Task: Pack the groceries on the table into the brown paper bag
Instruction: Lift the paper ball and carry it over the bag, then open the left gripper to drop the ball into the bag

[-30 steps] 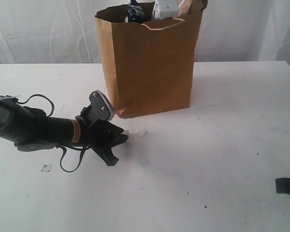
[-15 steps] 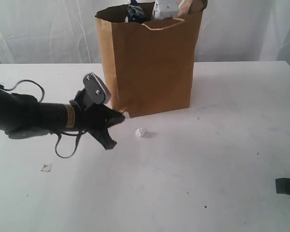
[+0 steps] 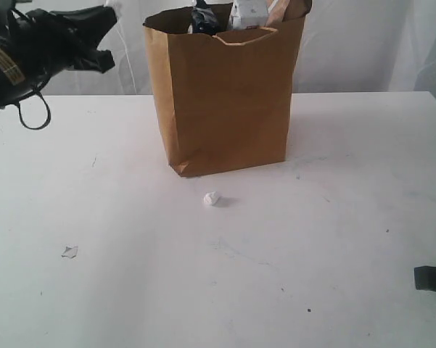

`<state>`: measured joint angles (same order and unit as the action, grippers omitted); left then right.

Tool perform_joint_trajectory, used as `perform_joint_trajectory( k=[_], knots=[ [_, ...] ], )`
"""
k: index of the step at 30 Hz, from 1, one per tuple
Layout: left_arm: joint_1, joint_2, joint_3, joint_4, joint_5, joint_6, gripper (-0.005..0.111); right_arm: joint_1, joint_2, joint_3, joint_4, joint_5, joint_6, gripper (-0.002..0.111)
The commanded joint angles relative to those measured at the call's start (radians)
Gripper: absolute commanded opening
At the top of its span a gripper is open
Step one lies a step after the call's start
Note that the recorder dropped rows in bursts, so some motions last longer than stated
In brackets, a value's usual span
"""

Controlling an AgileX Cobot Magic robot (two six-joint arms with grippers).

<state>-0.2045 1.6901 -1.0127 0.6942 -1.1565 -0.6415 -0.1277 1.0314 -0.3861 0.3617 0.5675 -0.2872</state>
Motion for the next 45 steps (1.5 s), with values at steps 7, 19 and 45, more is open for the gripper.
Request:
perform_joint_trajectory(
  k=[7, 19, 45],
  knots=[
    [-0.007, 0.155, -0.341, 0.106, 0.025, -0.212, 0.000, -0.001, -0.002, 0.008, 0.004, -0.008, 0.003, 0.000],
    [-0.007, 0.317, -0.553, 0.372, 0.020, -0.441, 0.000, -0.001, -0.002, 0.008, 0.004, -0.008, 0.003, 0.000],
    [0.015, 0.328, -0.596, 0.469, -0.003, -0.468, 0.072, -0.001, -0.002, 0.008, 0.004, -0.008, 0.003, 0.000]
  ],
)
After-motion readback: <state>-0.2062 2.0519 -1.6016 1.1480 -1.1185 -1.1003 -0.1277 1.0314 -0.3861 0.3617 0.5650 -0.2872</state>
